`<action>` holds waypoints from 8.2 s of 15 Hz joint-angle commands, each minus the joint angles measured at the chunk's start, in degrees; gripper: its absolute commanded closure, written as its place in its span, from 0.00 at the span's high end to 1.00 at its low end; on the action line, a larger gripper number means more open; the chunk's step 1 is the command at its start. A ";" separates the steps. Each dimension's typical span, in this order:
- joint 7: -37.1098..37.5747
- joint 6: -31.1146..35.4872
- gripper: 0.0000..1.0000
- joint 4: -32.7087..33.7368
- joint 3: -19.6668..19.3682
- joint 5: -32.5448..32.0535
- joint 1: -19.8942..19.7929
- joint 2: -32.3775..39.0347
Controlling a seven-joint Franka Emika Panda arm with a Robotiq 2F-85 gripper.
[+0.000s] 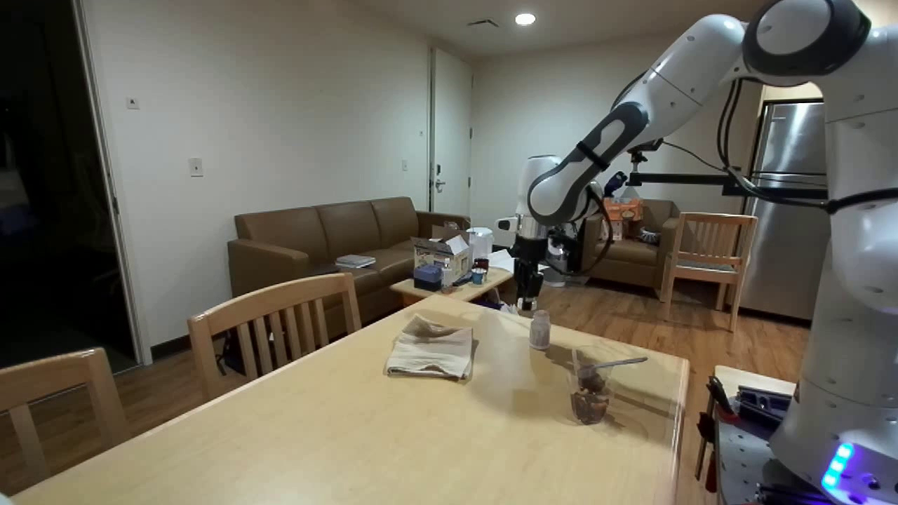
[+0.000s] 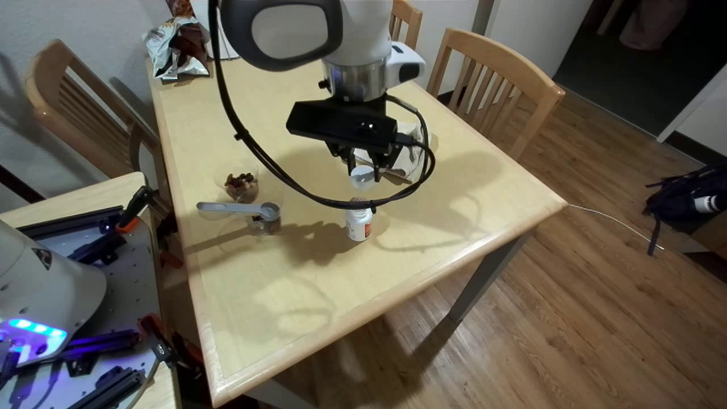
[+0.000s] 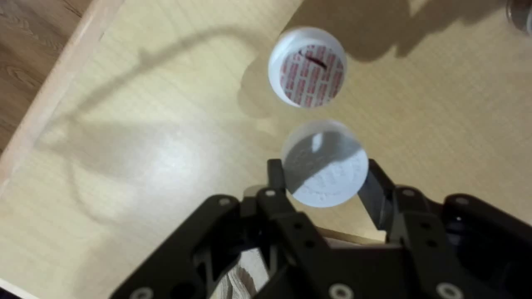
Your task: Use the white towel to wipe the table, then take the white lid and put it on the table, then move the clear cup towards the towel
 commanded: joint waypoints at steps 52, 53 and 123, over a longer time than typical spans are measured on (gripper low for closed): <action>-2.60 -3.95 1.00 -9.77 8.02 9.77 3.51 -4.96; -2.66 -3.65 1.00 -10.78 8.00 10.78 3.84 -5.68; -28.29 -9.67 0.00 13.42 13.18 2.73 11.23 14.16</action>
